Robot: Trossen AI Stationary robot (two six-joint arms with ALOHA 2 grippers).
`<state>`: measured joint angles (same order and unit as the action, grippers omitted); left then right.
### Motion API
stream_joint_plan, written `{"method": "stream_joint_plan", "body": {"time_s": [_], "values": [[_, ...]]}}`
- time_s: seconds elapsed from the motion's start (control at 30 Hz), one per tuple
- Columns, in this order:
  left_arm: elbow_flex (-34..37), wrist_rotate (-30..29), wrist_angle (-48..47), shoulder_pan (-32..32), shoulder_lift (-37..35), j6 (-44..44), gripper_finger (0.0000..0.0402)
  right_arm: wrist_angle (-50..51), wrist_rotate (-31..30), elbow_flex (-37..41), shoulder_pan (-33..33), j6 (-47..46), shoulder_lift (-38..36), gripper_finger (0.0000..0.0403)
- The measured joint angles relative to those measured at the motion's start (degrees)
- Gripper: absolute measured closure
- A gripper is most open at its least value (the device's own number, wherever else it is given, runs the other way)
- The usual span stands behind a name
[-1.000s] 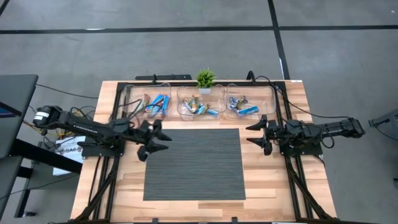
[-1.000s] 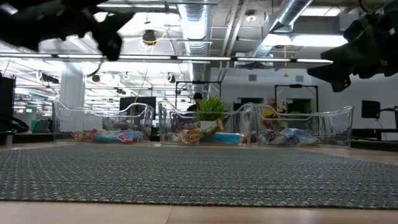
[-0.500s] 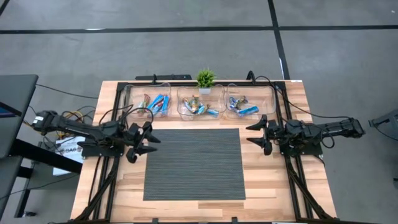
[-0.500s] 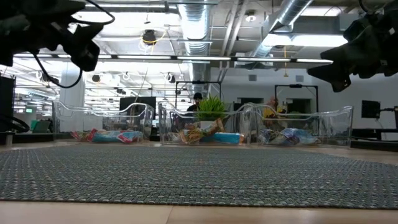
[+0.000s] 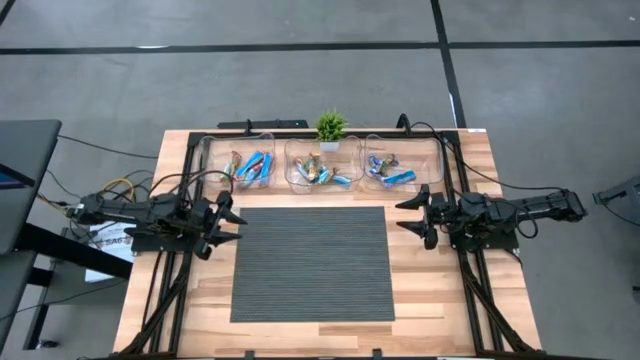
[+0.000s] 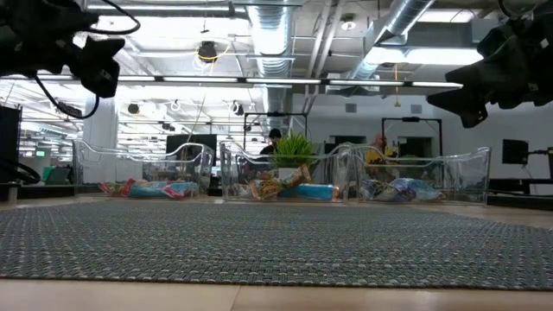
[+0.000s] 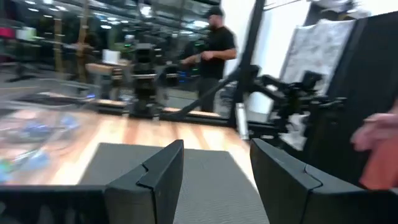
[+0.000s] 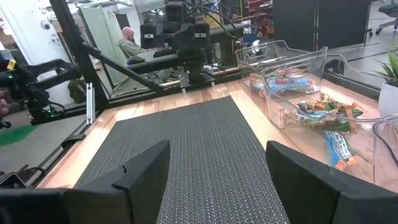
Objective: Pick and place Granola Bars by type
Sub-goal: Return to Home Position
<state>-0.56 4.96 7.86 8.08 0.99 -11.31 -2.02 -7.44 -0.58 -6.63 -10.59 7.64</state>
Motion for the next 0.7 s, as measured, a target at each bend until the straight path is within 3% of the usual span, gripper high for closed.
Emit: {"method": "stream_joint_plan", "body": {"time_s": [0.13, 0.43, 0.7], "values": [[0.0, -4.7, -4.8, 0.0, -0.5, 0.7, 0.0224, -0.1, 0.0, 0.0, 0.0, 0.0, 0.0, 0.0143], [0.0, -10.1, -5.3, 0.0, -0.6, 6.3, 0.0224, 0.1, 0.0, 0.0, 0.0, 0.0, 0.0, 0.0143], [0.0, -9.8, -5.3, 0.0, -0.6, 4.8, 0.0224, 0.2, 0.0, 0.0, 0.0, 0.0, 0.0, 0.0143]]}}
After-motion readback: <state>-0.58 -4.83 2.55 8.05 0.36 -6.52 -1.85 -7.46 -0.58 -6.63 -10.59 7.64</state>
